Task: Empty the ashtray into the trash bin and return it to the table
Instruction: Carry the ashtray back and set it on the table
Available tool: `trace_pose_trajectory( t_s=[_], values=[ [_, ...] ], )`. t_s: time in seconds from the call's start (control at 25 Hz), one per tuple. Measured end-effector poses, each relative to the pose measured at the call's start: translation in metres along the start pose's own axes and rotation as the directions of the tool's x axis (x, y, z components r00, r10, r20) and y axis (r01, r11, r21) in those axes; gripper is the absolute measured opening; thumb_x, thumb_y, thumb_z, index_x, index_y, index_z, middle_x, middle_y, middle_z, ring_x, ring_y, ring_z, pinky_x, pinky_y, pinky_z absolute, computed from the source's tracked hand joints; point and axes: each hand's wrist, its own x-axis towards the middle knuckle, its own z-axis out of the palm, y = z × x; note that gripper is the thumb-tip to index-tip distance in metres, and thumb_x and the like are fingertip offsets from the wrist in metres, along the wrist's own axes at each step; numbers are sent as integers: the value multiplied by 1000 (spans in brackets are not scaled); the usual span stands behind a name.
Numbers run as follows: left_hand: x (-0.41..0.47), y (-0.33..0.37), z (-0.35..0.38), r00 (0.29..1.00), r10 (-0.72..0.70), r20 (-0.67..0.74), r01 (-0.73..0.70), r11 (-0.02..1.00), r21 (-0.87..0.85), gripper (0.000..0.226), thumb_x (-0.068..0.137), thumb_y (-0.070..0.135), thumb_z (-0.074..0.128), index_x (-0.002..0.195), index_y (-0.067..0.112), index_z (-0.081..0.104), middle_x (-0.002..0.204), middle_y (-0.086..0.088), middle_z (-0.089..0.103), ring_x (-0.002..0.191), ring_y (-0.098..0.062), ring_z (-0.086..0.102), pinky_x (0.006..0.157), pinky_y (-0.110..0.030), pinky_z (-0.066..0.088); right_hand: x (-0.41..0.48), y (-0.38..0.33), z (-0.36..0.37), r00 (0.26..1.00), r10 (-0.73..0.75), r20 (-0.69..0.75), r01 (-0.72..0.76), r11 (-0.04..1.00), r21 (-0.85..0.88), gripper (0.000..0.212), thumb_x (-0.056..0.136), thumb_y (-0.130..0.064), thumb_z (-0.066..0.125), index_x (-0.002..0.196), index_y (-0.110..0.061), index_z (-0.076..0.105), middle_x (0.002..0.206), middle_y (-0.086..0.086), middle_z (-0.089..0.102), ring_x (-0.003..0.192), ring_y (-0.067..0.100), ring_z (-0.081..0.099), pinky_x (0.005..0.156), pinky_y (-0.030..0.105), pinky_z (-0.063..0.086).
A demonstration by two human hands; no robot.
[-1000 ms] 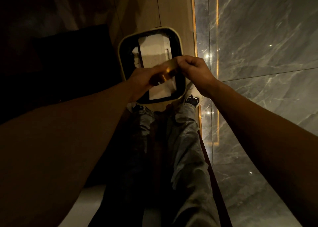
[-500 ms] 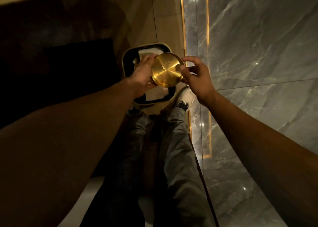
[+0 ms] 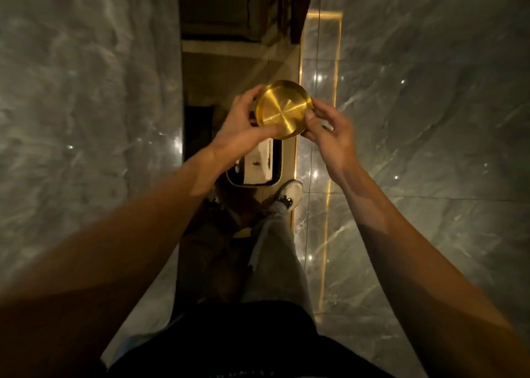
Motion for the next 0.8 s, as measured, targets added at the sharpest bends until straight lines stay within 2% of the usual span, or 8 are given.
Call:
trace_pose_trajectory(
  t_s=[0.08, 0.2, 0.28, 0.36, 0.44, 0.52, 0.64, 0.8],
  values=[
    [-33, 23, -27, 992, 124, -2, -124, 989, 82, 101, 67, 23, 88, 150, 25, 30, 139, 9, 31, 112, 3, 46, 86, -10, 50, -18, -34, 13, 997, -50, 64, 53, 998, -43, 39, 94, -20, 60, 132, -11, 55, 132, 16, 57, 118, 28, 61, 91, 38, 58],
    [-79, 38, -71, 964, 260, -53, -254, 961, 108, 110, 60, 17, 91, 151, 22, 28, 141, 6, 32, 119, -2, 46, 86, -7, 51, -50, -77, 46, 987, -119, 111, 129, 987, -94, 42, 93, -23, 61, 134, -19, 54, 133, 8, 59, 122, 23, 59, 100, 46, 52],
    [-104, 37, -98, 943, 320, -91, -314, 946, 77, 108, 60, 16, 92, 150, 22, 31, 142, 6, 36, 118, -2, 50, 86, -11, 53, -76, -100, 71, 979, -143, 146, 157, 984, -85, 49, 92, -17, 62, 139, -16, 48, 134, 1, 58, 119, 18, 62, 97, 40, 55],
    [-129, 29, -130, 921, 375, -110, -372, 927, 44, 106, 59, 20, 93, 147, 23, 35, 142, 7, 42, 119, -6, 53, 89, -21, 57, -108, -118, 101, 970, -185, 159, 201, 975, -91, 60, 89, -13, 66, 143, -17, 41, 131, -10, 53, 115, 15, 64, 93, 31, 56],
    [-152, 19, -166, 892, 438, -115, -433, 899, 68, 102, 57, 28, 93, 143, 24, 38, 137, 13, 46, 120, -5, 53, 96, -31, 55, -134, -131, 136, 961, -194, 196, 221, 967, -125, 67, 84, -11, 71, 143, -18, 41, 128, -15, 53, 113, 14, 64, 91, 29, 56],
    [-179, 10, -203, 870, 474, -136, -464, 880, 104, 101, 56, 29, 93, 142, 23, 39, 130, 20, 46, 118, -1, 52, 98, -32, 53, -157, -139, 173, 952, -201, 230, 237, 961, -143, 69, 78, -10, 76, 140, -17, 45, 127, -10, 57, 113, 13, 63, 94, 34, 55],
    [-218, -4, -257, 854, 487, -184, -468, 873, 142, 100, 55, 27, 94, 141, 18, 43, 132, 9, 50, 117, -4, 54, 100, -31, 52, -183, -148, 227, 929, -248, 274, 304, 935, -185, 78, 70, -18, 82, 139, -16, 46, 133, 3, 57, 123, 15, 57, 101, 42, 51],
    [-261, -22, -305, 830, 485, -274, -450, 874, 185, 101, 55, 29, 94, 142, 19, 44, 134, 6, 53, 117, -7, 55, 97, -17, 48, -204, -161, 284, 880, -334, 338, 441, 840, -317, 74, 72, -18, 82, 138, -18, 48, 132, 3, 54, 119, 12, 55, 98, 34, 51]
  ],
)
